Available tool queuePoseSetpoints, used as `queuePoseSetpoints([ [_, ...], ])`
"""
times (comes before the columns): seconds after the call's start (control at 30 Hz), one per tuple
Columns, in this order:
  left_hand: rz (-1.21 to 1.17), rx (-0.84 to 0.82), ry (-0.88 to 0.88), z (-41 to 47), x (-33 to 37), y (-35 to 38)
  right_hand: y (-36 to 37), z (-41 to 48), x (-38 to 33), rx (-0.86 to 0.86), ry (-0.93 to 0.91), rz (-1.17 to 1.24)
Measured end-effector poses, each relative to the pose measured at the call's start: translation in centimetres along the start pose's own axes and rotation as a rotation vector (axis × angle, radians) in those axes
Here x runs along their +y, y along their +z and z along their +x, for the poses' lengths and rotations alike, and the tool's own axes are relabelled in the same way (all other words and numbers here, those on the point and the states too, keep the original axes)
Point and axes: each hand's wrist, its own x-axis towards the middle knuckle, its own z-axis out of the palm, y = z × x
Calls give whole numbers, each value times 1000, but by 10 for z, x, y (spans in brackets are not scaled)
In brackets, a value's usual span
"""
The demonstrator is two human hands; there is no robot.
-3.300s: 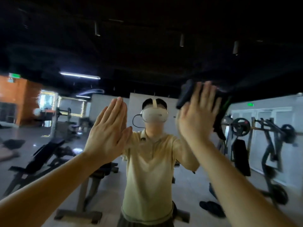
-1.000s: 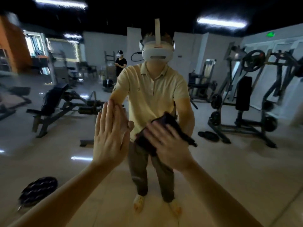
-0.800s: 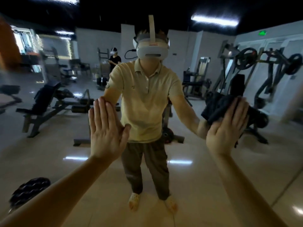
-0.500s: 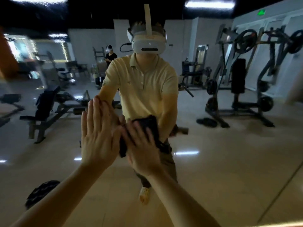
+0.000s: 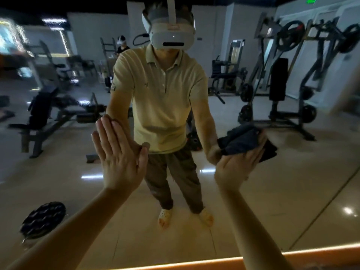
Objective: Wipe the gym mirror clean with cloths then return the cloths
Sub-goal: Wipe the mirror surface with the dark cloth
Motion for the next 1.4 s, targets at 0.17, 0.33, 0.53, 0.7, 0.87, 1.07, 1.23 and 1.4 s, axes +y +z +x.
queuePoseSetpoints([
  [0.17, 12, -18, 43, -1, -10, -2, 27, -104, -65, -407, -626, -10],
  [0.33, 38, -51, 82, -2, -21, -6, 10, -91, -53, -581, -869, -12],
  [0.53, 26, -82, 97, -4, -25, -10, -51, 20, 13, -173, -512, -231],
  [0.7, 10, -128, 89, -4, -24, -20, -42, 14, -5, -164, -370, -128],
  [0.87, -37, -101, 123, -9, -28, -32, 0, -93, -104, -542, -353, 321],
  [1.07, -75, -145, -6, -41, -28, -30, 4, -120, -107, -721, -465, 412],
  [1.23, -40, -183, -22, -43, -22, -16, -47, -60, 22, -676, -304, 85],
  [1.4, -55, -195, -6, -46, -25, -13, -62, -33, 73, -518, 75, -86],
])
